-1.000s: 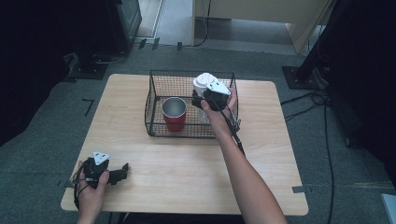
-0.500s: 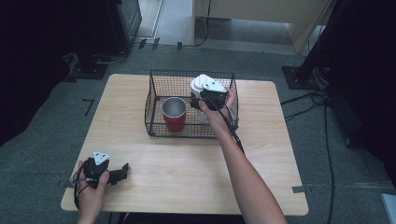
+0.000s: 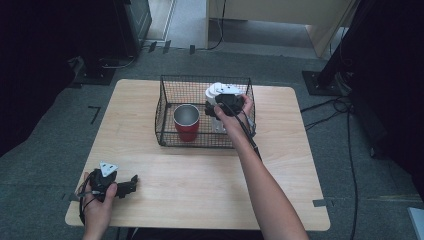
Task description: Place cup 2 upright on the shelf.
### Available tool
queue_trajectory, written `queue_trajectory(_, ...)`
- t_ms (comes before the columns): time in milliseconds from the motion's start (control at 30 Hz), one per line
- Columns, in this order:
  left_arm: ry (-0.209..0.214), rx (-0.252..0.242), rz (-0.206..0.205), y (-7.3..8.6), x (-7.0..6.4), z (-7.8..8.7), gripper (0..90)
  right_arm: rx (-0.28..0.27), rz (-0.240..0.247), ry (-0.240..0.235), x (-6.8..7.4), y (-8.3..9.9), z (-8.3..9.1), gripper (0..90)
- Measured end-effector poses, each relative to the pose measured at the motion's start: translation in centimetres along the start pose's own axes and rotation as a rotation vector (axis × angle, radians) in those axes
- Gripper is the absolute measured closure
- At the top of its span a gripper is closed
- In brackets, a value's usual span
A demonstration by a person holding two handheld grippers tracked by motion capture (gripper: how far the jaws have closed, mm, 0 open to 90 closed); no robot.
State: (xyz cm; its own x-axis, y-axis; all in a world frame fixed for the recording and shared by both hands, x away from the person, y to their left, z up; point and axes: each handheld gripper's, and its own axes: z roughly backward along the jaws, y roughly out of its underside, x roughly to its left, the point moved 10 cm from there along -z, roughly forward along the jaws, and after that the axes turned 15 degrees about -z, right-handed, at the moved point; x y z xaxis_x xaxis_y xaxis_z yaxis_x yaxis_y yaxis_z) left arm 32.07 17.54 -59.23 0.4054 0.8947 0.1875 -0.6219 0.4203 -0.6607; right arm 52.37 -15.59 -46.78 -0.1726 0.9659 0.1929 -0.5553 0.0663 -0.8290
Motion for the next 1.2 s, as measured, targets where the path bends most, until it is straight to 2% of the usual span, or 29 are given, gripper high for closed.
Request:
queue_trajectory(300, 0.0, 0.0, 0.0, 0.0, 0.0, 0.0, 0.0, 0.017, 0.006, -0.006, -0.1, 0.2, 0.3, 15.1)
queue_trajectory(600, -0.001, 0.001, -0.001, 0.0, 0.0, 0.0, 0.0, 0.054, 0.008, 0.026, 0.1, 1.1, 1.7, 15.2)
queue_trajectory(733, -0.001, 0.001, 0.0, 0.0, 0.0, 0.0, 0.0, 0.074, 0.001, 0.025, 0.2, 1.6, 2.2, 15.2)
queue_trajectory(1200, -0.001, 0.001, 0.0, 0.0, 0.0, 0.0, 0.0, 0.065, -0.029, 0.027, -0.5, 1.9, 2.7, 13.4)
